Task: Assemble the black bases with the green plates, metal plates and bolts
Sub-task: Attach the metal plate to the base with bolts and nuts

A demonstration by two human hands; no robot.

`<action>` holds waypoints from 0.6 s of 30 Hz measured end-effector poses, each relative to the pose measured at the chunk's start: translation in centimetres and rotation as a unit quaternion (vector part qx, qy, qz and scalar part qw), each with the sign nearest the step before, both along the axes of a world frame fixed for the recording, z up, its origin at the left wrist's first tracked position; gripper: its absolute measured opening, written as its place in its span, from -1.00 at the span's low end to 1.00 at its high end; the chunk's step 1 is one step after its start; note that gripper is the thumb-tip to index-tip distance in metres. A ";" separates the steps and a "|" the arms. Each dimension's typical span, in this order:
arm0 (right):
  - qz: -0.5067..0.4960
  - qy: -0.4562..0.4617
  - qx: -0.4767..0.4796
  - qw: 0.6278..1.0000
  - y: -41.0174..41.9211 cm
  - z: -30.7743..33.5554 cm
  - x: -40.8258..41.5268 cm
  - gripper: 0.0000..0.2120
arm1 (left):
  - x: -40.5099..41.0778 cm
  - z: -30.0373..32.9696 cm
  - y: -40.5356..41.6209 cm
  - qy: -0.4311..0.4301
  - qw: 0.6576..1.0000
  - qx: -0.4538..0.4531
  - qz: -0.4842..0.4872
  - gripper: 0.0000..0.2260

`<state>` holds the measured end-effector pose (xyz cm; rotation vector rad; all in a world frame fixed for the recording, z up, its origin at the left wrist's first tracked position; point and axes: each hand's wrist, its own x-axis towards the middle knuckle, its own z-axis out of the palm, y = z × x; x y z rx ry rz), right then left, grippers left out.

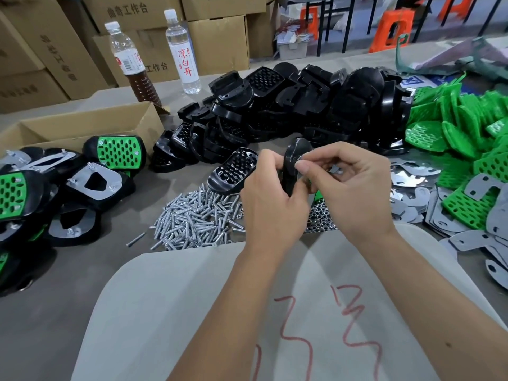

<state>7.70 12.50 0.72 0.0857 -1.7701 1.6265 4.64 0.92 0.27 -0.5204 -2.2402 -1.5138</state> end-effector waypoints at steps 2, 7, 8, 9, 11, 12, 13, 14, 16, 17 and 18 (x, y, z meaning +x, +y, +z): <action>0.009 -0.012 0.025 1.000 0.2 0.0 -0.1 -0.87 | -0.2 -0.1 -0.1 -0.008 1.000 0.005 -0.002 -0.80; 0.009 -0.029 0.083 0.996 1.0 -0.1 -0.1 -0.88 | -0.3 -0.2 -0.3 -0.011 1.000 0.001 -0.009 -0.79; 0.008 -0.029 0.095 0.995 1.1 -0.1 0.0 -0.88 | -0.4 -0.1 -0.3 -0.010 1.000 0.001 -0.011 -0.79; 0.006 -0.031 0.107 0.994 1.1 -0.2 0.0 -0.88 | -0.5 -0.1 -0.4 -0.008 1.000 0.000 -0.011 -0.78; -0.008 -0.031 0.122 0.992 1.2 -0.3 -0.1 -0.89 | -0.5 0.0 -0.5 0.000 1.000 -0.006 -0.006 -0.78; -0.018 -0.026 0.125 0.992 1.2 -0.3 -0.1 -0.88 | -0.5 0.0 -0.5 0.002 1.000 -0.008 -0.003 -0.78; -0.026 -0.019 0.126 0.991 1.1 -0.3 -0.1 -0.88 | -0.5 0.1 -0.5 0.002 1.000 -0.009 -0.001 -0.78; -0.031 -0.013 0.126 0.991 1.1 -0.3 -0.1 -0.88 | -0.4 0.1 -0.5 0.003 1.000 -0.008 0.001 -0.78; -0.037 -0.004 0.125 0.992 1.0 -0.3 0.0 -0.88 | -0.4 0.1 -0.4 0.003 1.000 -0.007 0.004 -0.78; -0.038 -0.001 0.124 0.992 1.0 -0.3 0.0 -0.88 | -0.4 0.1 -0.4 0.003 1.000 -0.007 0.003 -0.78; -0.038 0.001 0.124 0.991 1.0 -0.4 0.1 -0.89 | -0.4 0.1 -0.3 0.004 1.000 -0.008 0.003 -0.78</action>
